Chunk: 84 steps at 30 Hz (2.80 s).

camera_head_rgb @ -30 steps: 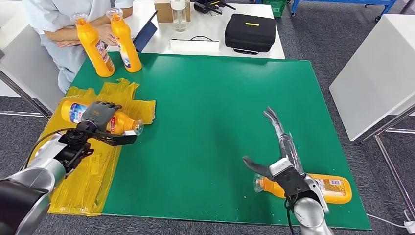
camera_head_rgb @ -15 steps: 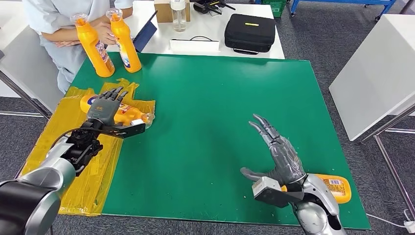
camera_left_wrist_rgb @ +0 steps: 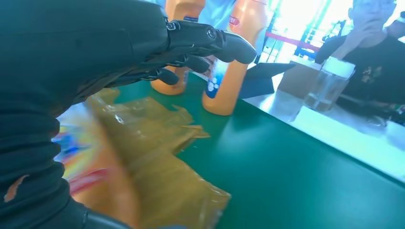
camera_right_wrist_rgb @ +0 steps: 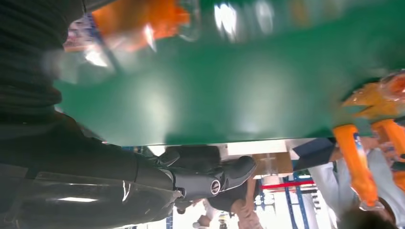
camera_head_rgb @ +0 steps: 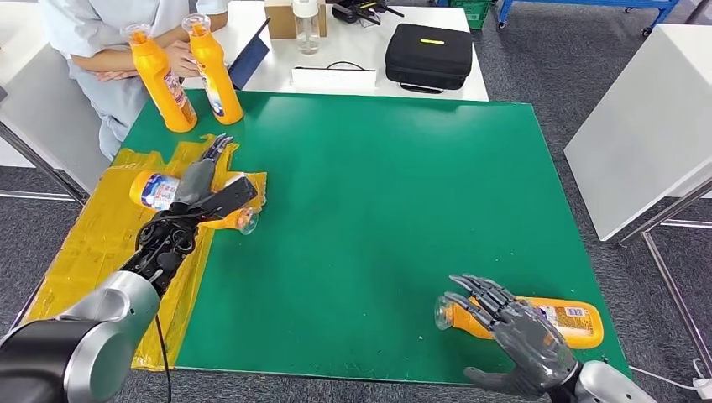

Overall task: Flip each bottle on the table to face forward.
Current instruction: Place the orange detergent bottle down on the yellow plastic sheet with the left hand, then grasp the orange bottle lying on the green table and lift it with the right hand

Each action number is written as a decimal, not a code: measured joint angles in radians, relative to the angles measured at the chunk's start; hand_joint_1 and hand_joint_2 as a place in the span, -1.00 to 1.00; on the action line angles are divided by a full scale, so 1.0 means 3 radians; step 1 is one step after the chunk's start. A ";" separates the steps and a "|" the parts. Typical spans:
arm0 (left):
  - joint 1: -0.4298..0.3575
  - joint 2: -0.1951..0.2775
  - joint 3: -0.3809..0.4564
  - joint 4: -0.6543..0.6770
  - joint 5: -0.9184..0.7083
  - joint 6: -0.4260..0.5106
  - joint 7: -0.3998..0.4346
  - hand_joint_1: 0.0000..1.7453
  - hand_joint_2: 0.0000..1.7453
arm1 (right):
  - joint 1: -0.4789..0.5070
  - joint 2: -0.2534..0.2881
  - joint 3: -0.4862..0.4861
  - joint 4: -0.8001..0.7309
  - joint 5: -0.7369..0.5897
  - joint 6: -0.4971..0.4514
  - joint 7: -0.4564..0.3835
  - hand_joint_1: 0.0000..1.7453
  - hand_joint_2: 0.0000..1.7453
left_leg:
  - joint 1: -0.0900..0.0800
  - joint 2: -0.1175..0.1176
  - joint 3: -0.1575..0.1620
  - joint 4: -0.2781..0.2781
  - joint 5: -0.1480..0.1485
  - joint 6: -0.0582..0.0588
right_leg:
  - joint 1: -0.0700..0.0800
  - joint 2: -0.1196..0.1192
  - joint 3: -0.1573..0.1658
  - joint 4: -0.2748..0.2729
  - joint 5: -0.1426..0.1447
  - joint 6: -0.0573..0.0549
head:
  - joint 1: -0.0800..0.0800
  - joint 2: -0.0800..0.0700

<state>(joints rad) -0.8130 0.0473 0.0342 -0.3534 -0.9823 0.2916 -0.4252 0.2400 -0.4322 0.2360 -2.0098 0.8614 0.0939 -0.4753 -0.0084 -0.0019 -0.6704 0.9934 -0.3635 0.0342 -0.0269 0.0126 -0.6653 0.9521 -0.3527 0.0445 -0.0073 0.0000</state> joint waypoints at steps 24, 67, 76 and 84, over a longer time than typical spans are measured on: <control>0.0580 -0.0714 -0.0319 -0.1201 0.1536 -0.0764 -0.0436 -1.00 1.00 | 0.0088 -0.0036 -0.1277 0.0674 0.0894 0.0426 0.0812 -1.00 1.00 | -0.0015 -0.0004 0.0007 0.0000 -0.0004 0.0016 | -0.0013 -0.0005 0.0007 0.0000 -0.0003 0.0008 | -0.0001 0.0000; 0.0656 -0.0795 -0.0617 -0.1257 0.1731 -0.0831 -0.0374 -1.00 1.00 | -0.0524 0.0360 -0.0709 0.2003 0.1244 -0.0076 0.1111 -1.00 1.00 | -0.0012 0.0047 0.0062 -0.0003 -0.0036 0.0021 | -0.0009 0.0034 0.0050 -0.0010 -0.0013 0.0005 | -0.0001 0.0000; 0.0671 -0.0794 -0.0661 -0.1257 0.1772 -0.0834 -0.0350 -1.00 1.00 | -0.0595 0.0412 -0.0637 0.2190 0.1461 -0.0235 0.1321 0.99 1.00 | -0.0004 0.0073 0.0093 -0.0005 -0.0033 0.0025 | -0.0001 0.0046 0.0061 -0.0027 -0.0026 0.0006 | 0.0000 0.0000; 0.0753 -0.0793 -0.0670 -0.1257 0.1811 -0.0840 -0.0345 -1.00 1.00 | -0.0639 0.0505 -0.0639 0.2265 0.1589 -0.0531 0.1311 1.00 1.00 | -0.0009 0.0070 0.0085 -0.0003 -0.0014 0.0032 | -0.0006 0.0046 0.0082 -0.0035 0.0016 0.0020 | 0.0001 0.0000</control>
<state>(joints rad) -0.5871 -0.1907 -0.1669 -0.7305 -0.4390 0.0398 -0.5287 0.0483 -0.2808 0.0443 -1.3303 1.3381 -0.0654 -0.0820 -0.0111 0.0189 -0.6448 0.9924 -0.3678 0.0438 -0.0285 0.0263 -0.6408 0.9418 -0.3479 0.0506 -0.0072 0.0000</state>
